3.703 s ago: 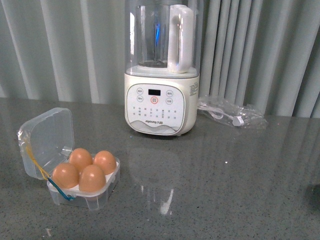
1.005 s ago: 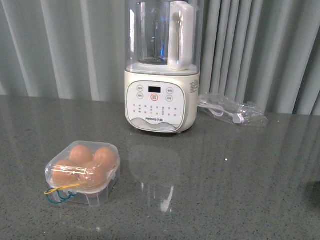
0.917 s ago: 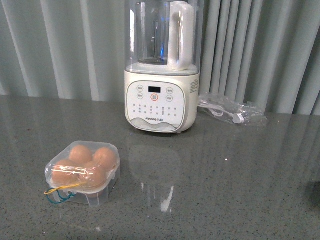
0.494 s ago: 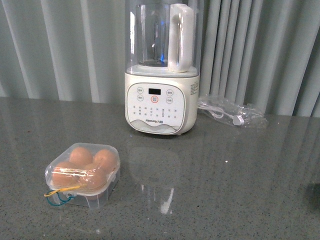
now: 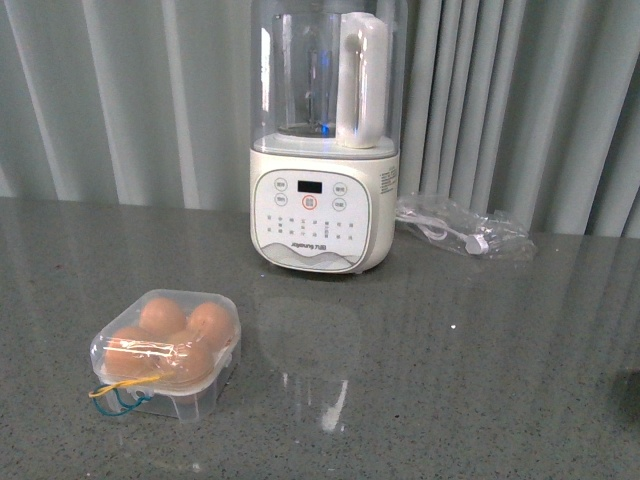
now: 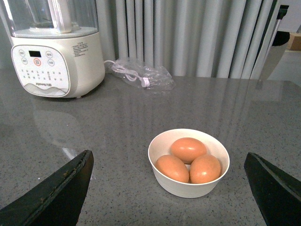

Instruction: Put egg into box

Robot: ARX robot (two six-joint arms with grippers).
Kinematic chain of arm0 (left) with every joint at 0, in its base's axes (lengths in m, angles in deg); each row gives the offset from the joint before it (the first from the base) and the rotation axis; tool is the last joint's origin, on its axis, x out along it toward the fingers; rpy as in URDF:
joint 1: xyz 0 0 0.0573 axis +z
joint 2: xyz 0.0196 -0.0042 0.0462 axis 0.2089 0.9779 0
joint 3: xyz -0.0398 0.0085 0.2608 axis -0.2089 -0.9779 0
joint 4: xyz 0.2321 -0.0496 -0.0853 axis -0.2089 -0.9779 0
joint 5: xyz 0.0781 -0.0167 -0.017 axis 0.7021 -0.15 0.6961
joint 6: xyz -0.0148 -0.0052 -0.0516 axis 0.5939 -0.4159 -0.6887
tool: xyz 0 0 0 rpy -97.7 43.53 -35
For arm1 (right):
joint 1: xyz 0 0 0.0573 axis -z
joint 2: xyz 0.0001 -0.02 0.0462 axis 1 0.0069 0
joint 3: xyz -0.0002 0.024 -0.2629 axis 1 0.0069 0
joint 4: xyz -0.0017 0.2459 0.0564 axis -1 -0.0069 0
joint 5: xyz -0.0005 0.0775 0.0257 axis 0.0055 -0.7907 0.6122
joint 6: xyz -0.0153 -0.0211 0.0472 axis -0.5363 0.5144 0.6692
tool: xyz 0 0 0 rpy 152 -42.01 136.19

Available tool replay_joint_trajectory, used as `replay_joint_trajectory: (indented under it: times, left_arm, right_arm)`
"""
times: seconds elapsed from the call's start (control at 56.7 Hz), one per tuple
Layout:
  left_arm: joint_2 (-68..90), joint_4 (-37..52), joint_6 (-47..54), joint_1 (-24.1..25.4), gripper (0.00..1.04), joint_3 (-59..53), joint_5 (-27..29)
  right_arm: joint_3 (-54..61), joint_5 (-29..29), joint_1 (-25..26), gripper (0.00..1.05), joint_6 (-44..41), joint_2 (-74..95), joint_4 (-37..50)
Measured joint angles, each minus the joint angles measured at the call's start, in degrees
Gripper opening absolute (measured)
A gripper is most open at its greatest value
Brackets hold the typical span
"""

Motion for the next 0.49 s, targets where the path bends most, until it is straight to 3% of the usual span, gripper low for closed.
replay_joint_trajectory:
  times: [0.388,0.494]
  left_arm:
    - [0.0,0.0,0.0,0.0,0.67,0.0,0.0]
    - [0.0,0.0,0.0,0.0,0.88,0.0,0.0]
  right_arm:
    - [0.0,0.0,0.0,0.97,0.0,0.0,0.0]
    - [0.0,0.0,0.0,0.97,0.0,0.0,0.0]
